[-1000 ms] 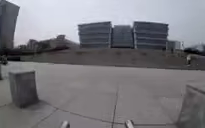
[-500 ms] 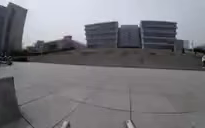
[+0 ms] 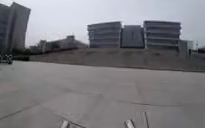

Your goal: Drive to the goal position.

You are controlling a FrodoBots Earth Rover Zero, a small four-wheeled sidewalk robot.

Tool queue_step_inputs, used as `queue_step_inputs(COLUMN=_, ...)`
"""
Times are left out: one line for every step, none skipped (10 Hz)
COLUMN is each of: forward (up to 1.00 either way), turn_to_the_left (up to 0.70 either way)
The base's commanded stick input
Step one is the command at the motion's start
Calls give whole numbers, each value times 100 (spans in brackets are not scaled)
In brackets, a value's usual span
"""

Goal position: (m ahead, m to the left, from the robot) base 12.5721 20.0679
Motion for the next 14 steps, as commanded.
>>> queue_step_inputs(forward=100, turn_to_the_left=0)
queue_step_inputs(forward=100, turn_to_the_left=7)
queue_step_inputs(forward=100, turn_to_the_left=14)
queue_step_inputs(forward=100, turn_to_the_left=4)
queue_step_inputs(forward=100, turn_to_the_left=7)
queue_step_inputs(forward=100, turn_to_the_left=4)
queue_step_inputs(forward=100, turn_to_the_left=0)
queue_step_inputs(forward=100, turn_to_the_left=0)
queue_step_inputs(forward=100, turn_to_the_left=9)
queue_step_inputs(forward=100, turn_to_the_left=28)
queue_step_inputs(forward=100, turn_to_the_left=40)
queue_step_inputs(forward=100, turn_to_the_left=40)
queue_step_inputs(forward=100, turn_to_the_left=29)
queue_step_inputs(forward=100, turn_to_the_left=0)
